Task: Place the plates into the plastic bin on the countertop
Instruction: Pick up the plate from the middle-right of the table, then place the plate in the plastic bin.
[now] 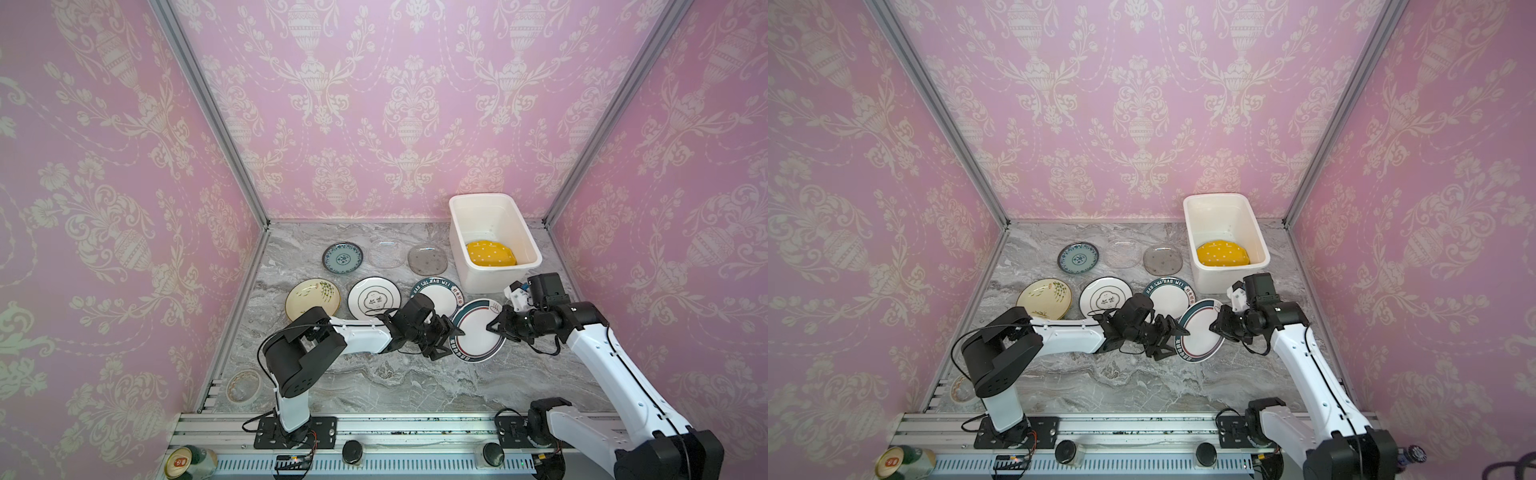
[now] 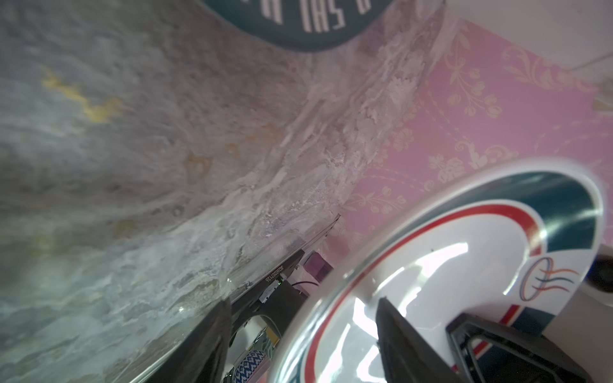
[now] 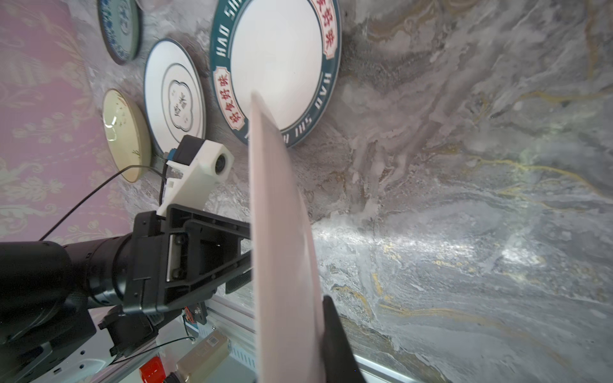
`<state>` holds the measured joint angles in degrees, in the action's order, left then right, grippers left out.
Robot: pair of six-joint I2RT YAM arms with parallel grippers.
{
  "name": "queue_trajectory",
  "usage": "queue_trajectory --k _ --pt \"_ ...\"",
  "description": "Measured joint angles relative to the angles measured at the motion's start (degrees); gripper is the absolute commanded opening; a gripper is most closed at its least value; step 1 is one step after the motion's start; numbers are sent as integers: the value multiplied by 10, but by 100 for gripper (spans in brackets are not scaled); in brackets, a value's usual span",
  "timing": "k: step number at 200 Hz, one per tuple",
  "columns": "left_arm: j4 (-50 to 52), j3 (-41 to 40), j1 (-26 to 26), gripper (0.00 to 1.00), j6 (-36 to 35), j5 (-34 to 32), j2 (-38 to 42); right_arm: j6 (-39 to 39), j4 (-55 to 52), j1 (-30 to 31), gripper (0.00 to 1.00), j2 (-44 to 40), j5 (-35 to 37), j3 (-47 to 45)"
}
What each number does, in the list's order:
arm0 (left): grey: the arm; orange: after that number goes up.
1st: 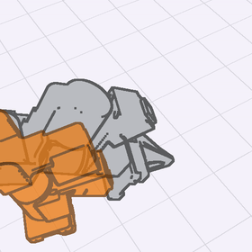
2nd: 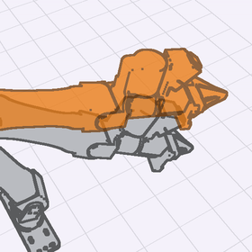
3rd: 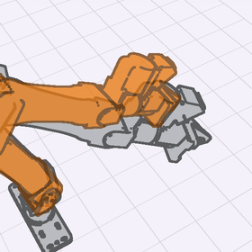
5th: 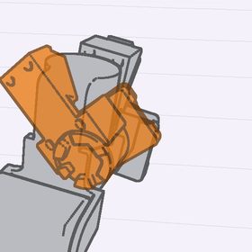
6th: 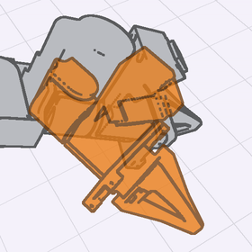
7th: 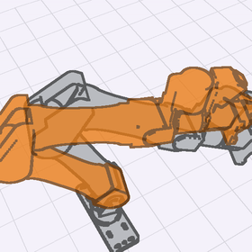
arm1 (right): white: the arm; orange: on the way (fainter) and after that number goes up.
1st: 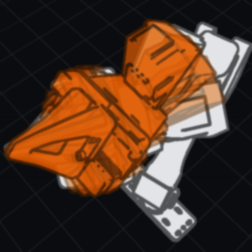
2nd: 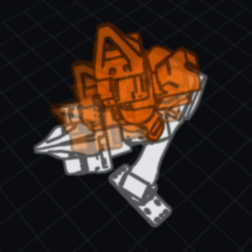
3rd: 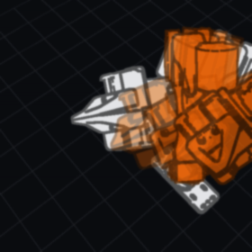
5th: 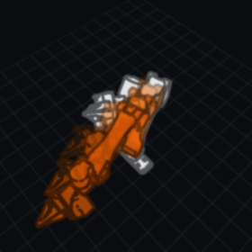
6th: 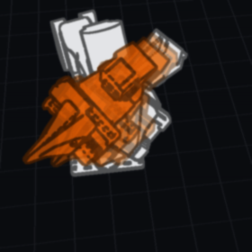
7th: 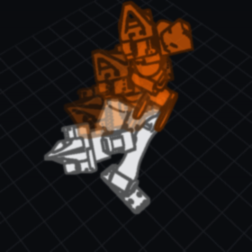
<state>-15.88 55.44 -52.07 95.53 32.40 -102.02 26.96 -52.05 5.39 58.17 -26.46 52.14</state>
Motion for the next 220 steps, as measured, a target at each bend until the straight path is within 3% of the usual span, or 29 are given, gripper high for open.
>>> queue_trajectory --k 37,77,131,171,220 --pt "118 87 18 72 -122 -4 72 17 -30 0 0 -21 3 97" --pt "290 189 48 75 -290 -30 117 17 -61 0 0 10 17 233" --pt "485 326 63 98 -557 -128 135 13 -70 -3 0 77 71 358" --pt "516 330 81 99 -679 -176 170 8 -59 -26 0 144 106 412" --pt "446 263 86 99 -768 -213 213 -3 -41 -39 0 244 155 482"
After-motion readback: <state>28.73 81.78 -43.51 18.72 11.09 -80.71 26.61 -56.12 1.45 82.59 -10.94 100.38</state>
